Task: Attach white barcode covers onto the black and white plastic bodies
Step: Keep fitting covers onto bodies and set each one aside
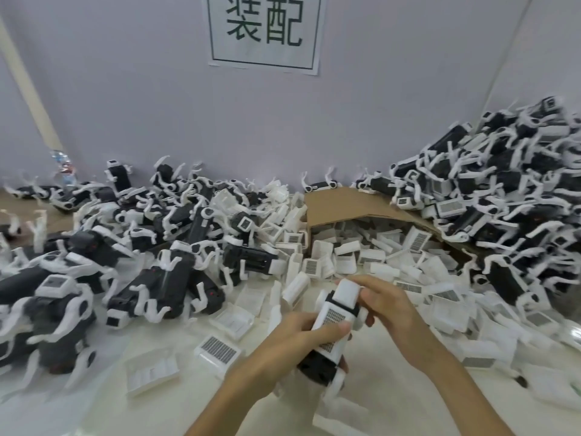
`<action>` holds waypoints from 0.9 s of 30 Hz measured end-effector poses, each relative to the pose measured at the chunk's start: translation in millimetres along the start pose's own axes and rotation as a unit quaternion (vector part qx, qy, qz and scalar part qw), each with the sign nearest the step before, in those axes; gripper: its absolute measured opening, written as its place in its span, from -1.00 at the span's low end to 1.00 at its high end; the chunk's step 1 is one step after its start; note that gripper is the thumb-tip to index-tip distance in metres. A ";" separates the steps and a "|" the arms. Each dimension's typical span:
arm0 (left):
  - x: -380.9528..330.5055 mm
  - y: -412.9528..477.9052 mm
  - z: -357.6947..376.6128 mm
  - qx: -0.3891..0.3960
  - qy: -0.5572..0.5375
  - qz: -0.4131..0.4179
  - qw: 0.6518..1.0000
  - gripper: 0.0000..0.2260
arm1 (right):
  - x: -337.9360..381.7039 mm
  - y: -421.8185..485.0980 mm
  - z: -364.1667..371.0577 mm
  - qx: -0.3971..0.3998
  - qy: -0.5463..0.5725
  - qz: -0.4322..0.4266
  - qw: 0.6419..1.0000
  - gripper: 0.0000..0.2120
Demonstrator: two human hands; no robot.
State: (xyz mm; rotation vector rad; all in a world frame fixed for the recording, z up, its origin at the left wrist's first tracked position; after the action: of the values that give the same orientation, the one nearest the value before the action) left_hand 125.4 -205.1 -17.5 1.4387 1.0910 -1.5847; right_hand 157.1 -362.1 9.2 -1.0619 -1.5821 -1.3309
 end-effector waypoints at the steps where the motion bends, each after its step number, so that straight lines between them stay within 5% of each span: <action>1: 1.4 0.9 -0.7 -0.001 0.002 -0.012 1.000 -0.53 | -0.1 -1.0 0.9 0.018 -0.005 0.003 1.000 -0.67; 8: 3.5 7.4 -1.8 -0.034 0.050 -0.005 0.998 -0.44 | 0.0 -7.6 1.1 0.062 0.006 0.065 0.996 -0.76; 12: -10.2 7.2 -13.9 -0.199 0.111 0.125 0.966 -0.51 | 6.7 -4.9 -9.7 0.058 -0.004 0.093 0.994 -0.74; 15: -19.3 3.1 -29.4 -0.297 0.003 0.195 0.935 -0.67 | 29.7 16.3 -35.8 0.017 -0.047 0.086 0.995 -0.79; 17: -21.1 1.2 -39.0 -0.329 -0.026 0.221 0.918 -0.74 | 59.6 43.8 -66.8 -0.050 -0.080 0.066 0.993 -0.80; 19: -20.9 0.0 -44.6 -0.353 -0.007 0.235 0.906 -0.73 | 101.9 75.4 -122.3 -0.204 -0.057 0.037 0.977 -0.75; 23: -22.0 -2.8 -42.2 -0.374 0.030 0.250 0.893 -0.80 | 180.2 123.9 -199.1 -0.331 0.199 -0.016 0.922 -0.57; 27: -22.0 -1.5 -43.8 -0.403 0.136 0.242 0.872 -0.76 | 171.6 115.6 -187.9 -0.414 0.061 -0.048 0.907 -0.78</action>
State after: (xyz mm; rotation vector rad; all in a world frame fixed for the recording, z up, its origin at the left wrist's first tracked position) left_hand 143.3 -164.7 3.7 1.2087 1.2158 -0.4632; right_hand 219.4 -518.8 232.2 -1.3498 -0.9628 -2.1803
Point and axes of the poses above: each hand's wrist, its own y-axis towards the middle knuckle, its own z-axis out of the palm, x = y × z, the point moved 6 cm from there along y, towards the middle knuckle, and after that the axes turned 10 degrees about -x, right-handed, at the moved point
